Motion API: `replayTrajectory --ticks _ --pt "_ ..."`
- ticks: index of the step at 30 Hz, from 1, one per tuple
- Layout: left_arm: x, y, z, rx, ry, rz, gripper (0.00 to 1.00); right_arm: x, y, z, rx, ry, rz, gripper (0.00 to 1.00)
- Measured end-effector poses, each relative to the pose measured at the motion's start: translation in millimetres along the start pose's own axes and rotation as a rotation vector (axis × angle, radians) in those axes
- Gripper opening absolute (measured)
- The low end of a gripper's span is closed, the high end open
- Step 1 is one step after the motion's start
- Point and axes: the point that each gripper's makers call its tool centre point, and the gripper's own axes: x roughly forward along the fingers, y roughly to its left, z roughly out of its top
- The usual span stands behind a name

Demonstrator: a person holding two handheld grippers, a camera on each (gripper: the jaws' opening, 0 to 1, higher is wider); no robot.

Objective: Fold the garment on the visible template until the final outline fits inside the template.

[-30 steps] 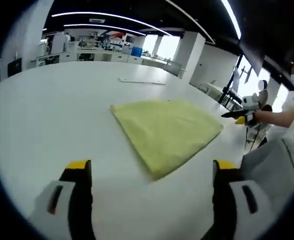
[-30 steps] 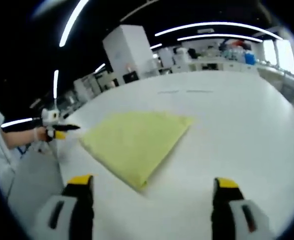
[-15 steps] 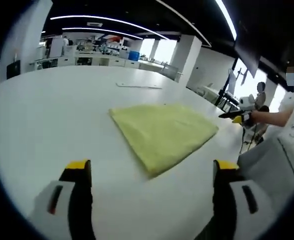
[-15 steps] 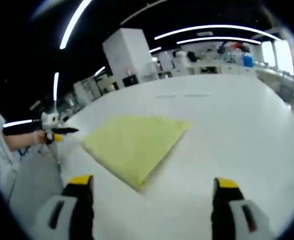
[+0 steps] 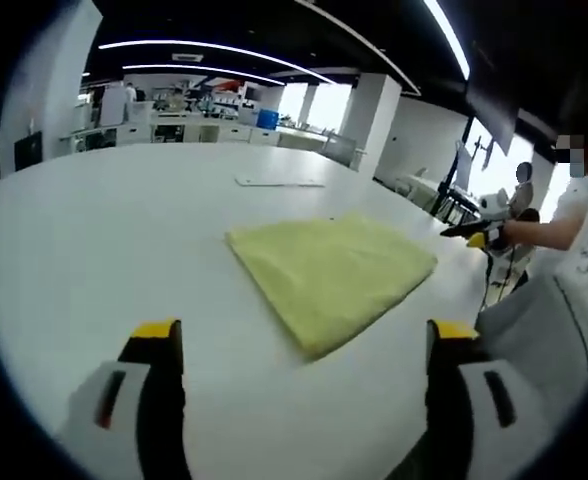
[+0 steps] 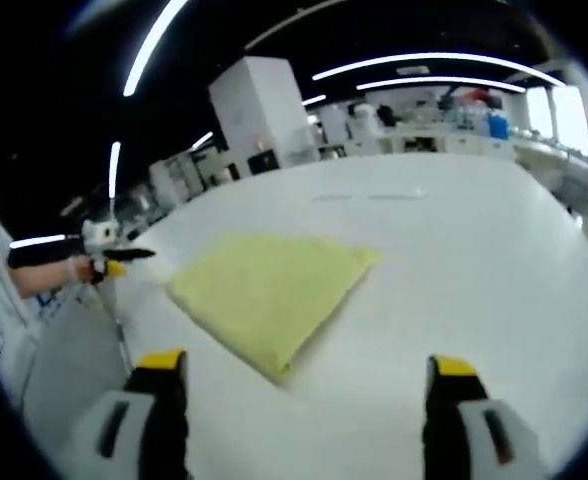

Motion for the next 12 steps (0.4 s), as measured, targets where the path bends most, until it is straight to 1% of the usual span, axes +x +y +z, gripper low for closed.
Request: replayTrajectory --ticks 3,6,12 --pt "0.7 0.4 -2.3 0.008 0.012 -0.002 0.98 -0.6 1.3 2.7 -0.001 -0.006 0.003 0.99" --pt "-1.5 1.1 -0.6 0.004 -0.002 -0.005 0.98 -1.1 2.4 2.8 -0.007 -0.004 0.004 0.99" --pt "-3.0 0.8 -1.7 0.006 -0.007 -0.010 0.98 -1.0 3.0 2.8 -0.006 -0.004 0.005 0.99"
